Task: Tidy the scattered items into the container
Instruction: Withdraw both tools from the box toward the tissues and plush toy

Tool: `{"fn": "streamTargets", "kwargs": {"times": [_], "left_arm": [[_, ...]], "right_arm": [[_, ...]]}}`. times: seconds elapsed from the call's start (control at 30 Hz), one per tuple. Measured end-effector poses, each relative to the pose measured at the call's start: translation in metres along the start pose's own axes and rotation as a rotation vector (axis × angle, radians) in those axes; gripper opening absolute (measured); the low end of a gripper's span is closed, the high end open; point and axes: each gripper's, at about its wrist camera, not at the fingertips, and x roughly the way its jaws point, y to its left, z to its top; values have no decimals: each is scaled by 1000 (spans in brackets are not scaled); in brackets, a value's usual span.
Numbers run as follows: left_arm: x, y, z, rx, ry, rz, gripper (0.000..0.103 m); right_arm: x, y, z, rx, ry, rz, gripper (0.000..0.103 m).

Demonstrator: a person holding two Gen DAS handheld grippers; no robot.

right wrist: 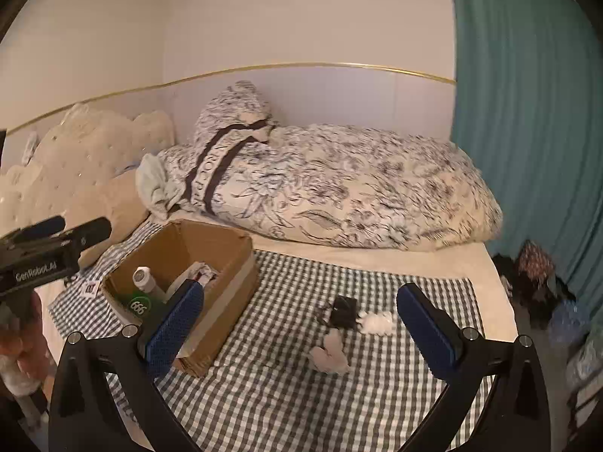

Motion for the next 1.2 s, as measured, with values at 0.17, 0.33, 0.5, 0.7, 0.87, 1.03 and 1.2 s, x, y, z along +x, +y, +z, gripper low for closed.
{"fn": "streamTargets", "kwargs": {"times": [0.17, 0.33, 0.5, 0.7, 0.87, 1.03, 1.2], "left_arm": [[3, -19, -4, 21, 9, -23, 103], [11, -37, -11, 40, 26, -42, 103], [24, -51, -20, 53, 54, -59, 103], [44, -64, -31, 73, 89, -69, 103], [59, -74, -43, 92, 120, -78, 103], [76, -86, -55, 106, 151, -87, 103], [94, -95, -68, 127, 177, -86, 103]], "right_arm": [[-5, -27, -7, 69, 5, -22, 103], [-7, -52, -16, 131, -22, -86, 103], [-7, -66, -27, 111, -54, -94, 103], [3, -78, -42, 85, -50, -78, 103], [16, -87, -56, 74, -22, 1, 103], [36, -101, -68, 118, 44, -5, 103], [52, -120, -78, 168, 58, -8, 103]]}}
